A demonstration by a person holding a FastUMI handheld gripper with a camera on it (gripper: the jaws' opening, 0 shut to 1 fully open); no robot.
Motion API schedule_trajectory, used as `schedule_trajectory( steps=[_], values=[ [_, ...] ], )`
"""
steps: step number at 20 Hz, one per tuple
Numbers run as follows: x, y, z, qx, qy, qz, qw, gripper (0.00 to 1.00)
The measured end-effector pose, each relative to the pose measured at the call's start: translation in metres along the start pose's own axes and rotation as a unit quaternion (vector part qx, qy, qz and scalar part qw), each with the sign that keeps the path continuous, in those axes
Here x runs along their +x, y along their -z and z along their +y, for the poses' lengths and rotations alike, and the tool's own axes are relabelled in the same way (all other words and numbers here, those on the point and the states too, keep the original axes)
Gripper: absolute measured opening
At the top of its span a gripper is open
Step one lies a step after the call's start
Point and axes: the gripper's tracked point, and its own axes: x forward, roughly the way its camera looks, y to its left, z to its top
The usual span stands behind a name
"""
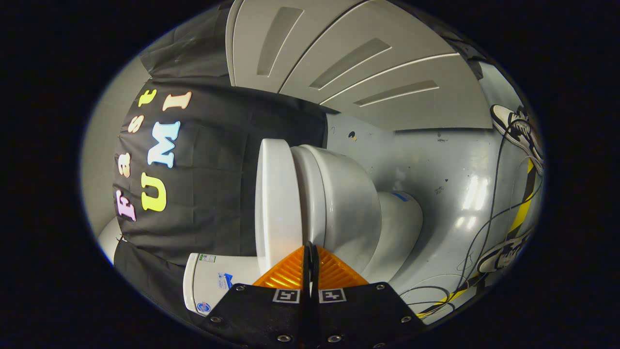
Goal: Open the toilet lid.
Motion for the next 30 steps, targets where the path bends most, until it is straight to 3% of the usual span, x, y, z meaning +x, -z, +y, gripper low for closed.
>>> schedule_trajectory(
  steps=[4, 8, 14, 21, 30],
  values=[
    [-0.004, 0.001, 0.004, -0.022, 0.02, 0.003, 1.0, 0.0],
    [-0.01, 0.0, 0.017, -0.088, 0.06, 0.013, 0.994, 0.0],
    [-0.023, 0.001, 0.046, -0.086, 0.077, 0.002, 0.993, 0.0],
    [-0.04, 0.008, 0.094, -0.176, 0.097, -0.01, 0.98, 0.0],
    [-0.056, 0.025, 0.154, -0.344, 0.117, -0.04, 0.931, 0.0]
  ],
)
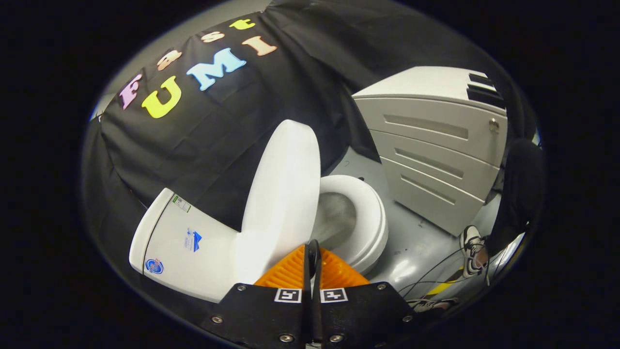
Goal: Open the toilet lid.
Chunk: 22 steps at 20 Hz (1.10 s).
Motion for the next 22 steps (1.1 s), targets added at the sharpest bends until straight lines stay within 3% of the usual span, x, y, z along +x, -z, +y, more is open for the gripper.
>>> schedule_trajectory(
  steps=[9, 22],
  values=[
    [-0.024, -0.008, 0.05, -0.112, 0.004, -0.043, 0.993, 0.0],
    [-0.052, -0.006, 0.122, -0.235, 0.003, -0.087, 0.968, 0.0]
  ],
)
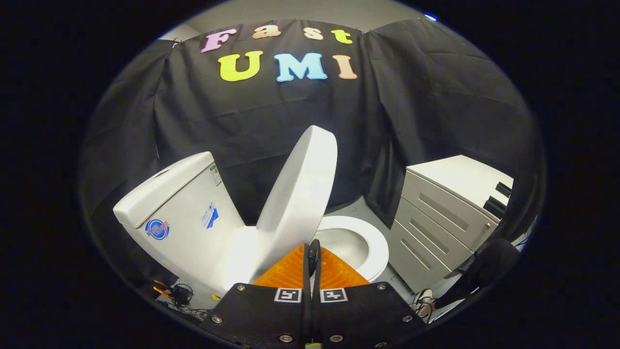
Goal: Open the toilet lid.
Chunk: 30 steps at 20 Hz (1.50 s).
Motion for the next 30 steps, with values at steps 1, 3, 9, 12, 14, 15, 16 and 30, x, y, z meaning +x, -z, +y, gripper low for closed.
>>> schedule_trajectory(
  steps=[1, 3, 9, 12, 14, 15, 16, 30],
  values=[
    [-0.001, -0.003, 0.005, -0.005, -0.002, -0.002, 1.0, 0.0],
    [-0.005, -0.006, 0.016, -0.023, -0.004, -0.006, 1.0, 0.0],
    [-0.017, -0.018, 0.059, -0.088, -0.016, -0.028, 0.996, 0.0],
    [-0.022, -0.02, 0.081, -0.094, -0.02, -0.035, 0.995, 0.0],
    [-0.024, -0.021, 0.097, -0.098, -0.031, -0.043, 0.994, 0.0],
    [-0.025, -0.021, 0.103, -0.106, -0.034, -0.045, 0.993, 0.0],
    [-0.026, -0.022, 0.108, -0.111, -0.037, -0.047, 0.992, 0.0],
    [-0.034, -0.014, 0.195, -0.157, -0.109, -0.057, 0.98, 0.0]
  ],
)
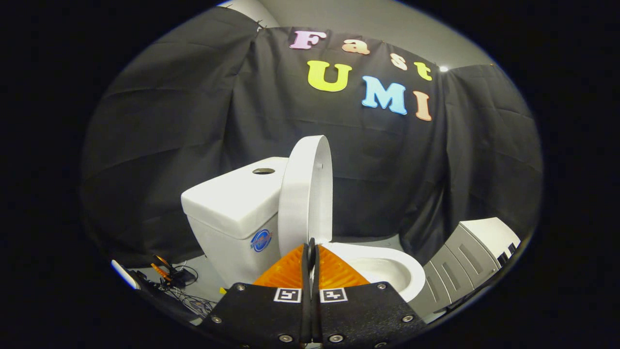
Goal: Open the toilet lid.
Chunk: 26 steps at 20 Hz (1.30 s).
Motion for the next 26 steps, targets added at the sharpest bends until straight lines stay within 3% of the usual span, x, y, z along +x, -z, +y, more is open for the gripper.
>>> schedule_trajectory(
  steps=[9, 12, 14, 16, 19, 21, 22, 26],
  values=[
    [0.0, -0.001, 0.014, -0.026, -0.003, -0.01, 1.0, 0.0],
    [0.001, -0.002, 0.016, -0.005, -0.04, -0.012, 0.999, 0.01],
    [-0.001, -0.01, 0.023, -0.007, -0.084, -0.018, 0.996, 0.15],
    [-0.013, -0.024, 0.026, 0.007, -0.111, -0.041, 0.993, 0.21],
    [-0.04, -0.046, 0.023, 0.052, -0.145, -0.073, 0.985, 0.83],
    [-0.062, -0.069, 0.024, 0.079, -0.189, -0.102, 0.973, 0.94],
    [-0.072, -0.079, 0.015, 0.084, -0.194, -0.117, 0.97, 0.94],
    [-0.092, -0.119, -0.056, 0.083, -0.169, -0.164, 0.968, 0.94]
  ],
)
